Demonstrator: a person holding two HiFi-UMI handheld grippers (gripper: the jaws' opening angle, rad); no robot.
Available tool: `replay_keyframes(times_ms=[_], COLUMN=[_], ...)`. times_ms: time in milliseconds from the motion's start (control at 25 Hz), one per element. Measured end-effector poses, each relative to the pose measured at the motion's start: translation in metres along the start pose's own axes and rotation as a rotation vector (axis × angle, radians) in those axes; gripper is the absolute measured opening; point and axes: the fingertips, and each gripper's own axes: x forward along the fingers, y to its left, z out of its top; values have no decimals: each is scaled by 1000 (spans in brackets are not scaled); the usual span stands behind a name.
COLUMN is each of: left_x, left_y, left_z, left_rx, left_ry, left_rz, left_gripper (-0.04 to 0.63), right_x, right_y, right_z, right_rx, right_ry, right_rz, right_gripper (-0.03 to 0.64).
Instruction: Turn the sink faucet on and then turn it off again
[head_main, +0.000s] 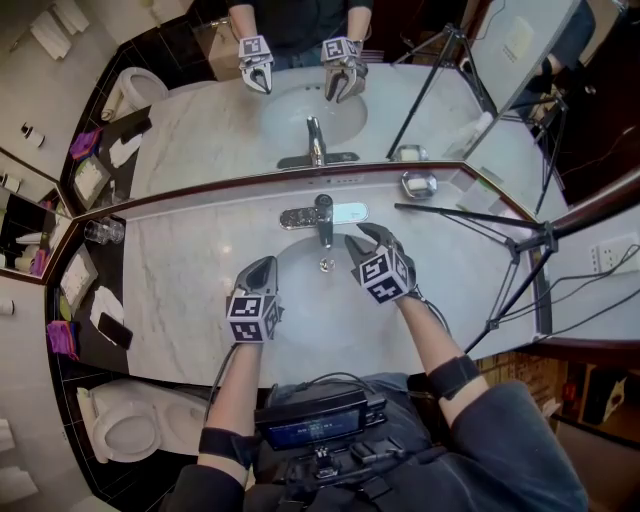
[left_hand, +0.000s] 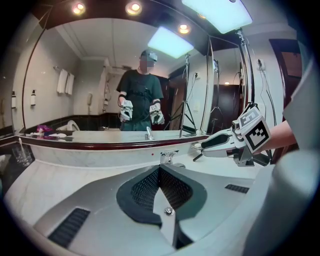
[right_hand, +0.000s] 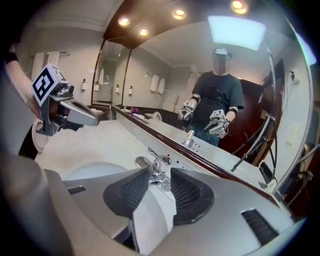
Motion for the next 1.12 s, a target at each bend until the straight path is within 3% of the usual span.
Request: replay_keyframes(times_ms=[120,240,360,680,840,1120], left_x=[2,4,4,4,2,2], left_y=[2,5,9,16,20,21], left_z=[-2,-3,-3,-12,-18,-26], left_rx=[-3,-7,-13,-23,-31,-43], left_ry=[5,6,8,25,33,47], left_rz=[3,7,14,29,36,37], left_gripper=[5,5,5,5,5,5], right_x=[22,40,55,87,93,92], right_y=[14,23,26,35,44,46], right_z=[2,10,20,22,17,15], right_rx=[-207,-411,-524,-689,-760,-762], right_ry=[40,67,74,122,138,147], right_rz=[37,45,43,90,120,96], right_gripper=[203,212,212,210,156,149])
